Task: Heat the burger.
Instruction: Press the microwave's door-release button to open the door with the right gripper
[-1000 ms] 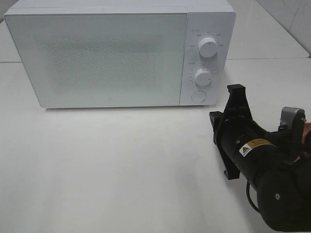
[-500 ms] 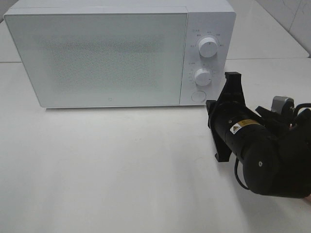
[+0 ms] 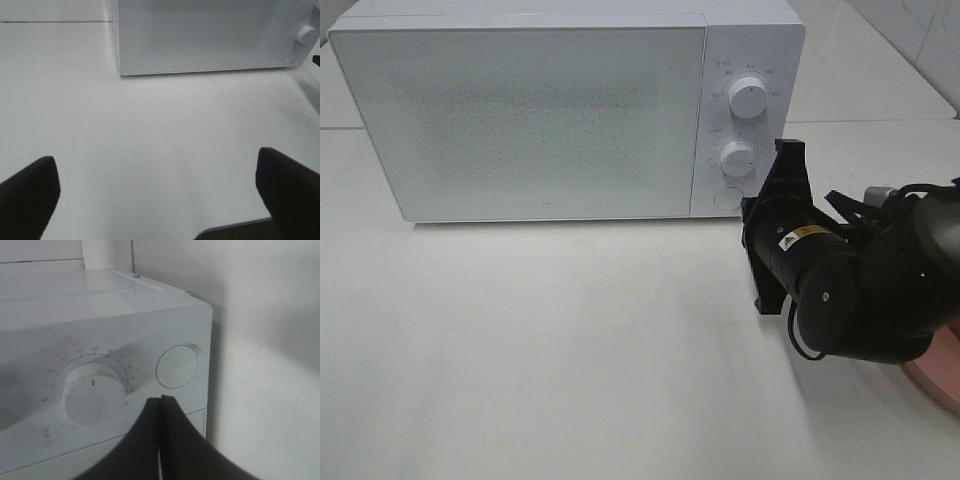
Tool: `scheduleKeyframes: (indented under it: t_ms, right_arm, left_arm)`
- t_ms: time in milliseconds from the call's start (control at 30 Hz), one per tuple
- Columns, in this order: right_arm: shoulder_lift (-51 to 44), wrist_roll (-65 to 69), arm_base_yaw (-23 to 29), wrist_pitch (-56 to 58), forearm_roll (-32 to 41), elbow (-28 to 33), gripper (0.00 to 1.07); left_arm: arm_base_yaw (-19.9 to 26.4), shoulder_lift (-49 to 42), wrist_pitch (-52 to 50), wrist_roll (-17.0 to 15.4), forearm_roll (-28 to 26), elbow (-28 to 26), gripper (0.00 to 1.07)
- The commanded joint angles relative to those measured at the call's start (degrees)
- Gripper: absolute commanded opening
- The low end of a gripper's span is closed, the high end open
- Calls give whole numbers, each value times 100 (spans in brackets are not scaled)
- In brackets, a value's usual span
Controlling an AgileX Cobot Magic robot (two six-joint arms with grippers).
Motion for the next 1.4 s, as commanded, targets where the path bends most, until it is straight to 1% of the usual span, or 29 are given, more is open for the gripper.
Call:
scheduleKeyframes:
  t_ms: [33, 300, 467, 667, 933, 1133, 1400]
  right_arm:
    - [92, -17, -52, 74, -86, -115, 0]
    - [424, -183, -97, 269, -183, -498, 0]
    - [550, -189, -97, 281, -166, -619, 0]
    - [607, -579, -97, 350, 241, -837, 0]
    - [871, -705, -172, 487, 281, -1272, 0]
    - [905, -819, -281, 521, 407, -1387, 0]
    - [951, -859, -367, 521, 401, -1524, 0]
  left_arm:
    - [-11, -126, -52, 17, -17, -6, 100]
    - [-11, -126, -52, 17, -17, -6, 100]
    - [-11, -126, -52, 17, -17, -6, 100]
    - [-11, -126, -52, 17, -17, -6, 100]
    - [-11, -126, -52, 17, -17, -6, 100]
    - [-11, -126, -52, 17, -17, -6, 100]
    - [-11, -126, -52, 17, -17, -6, 100]
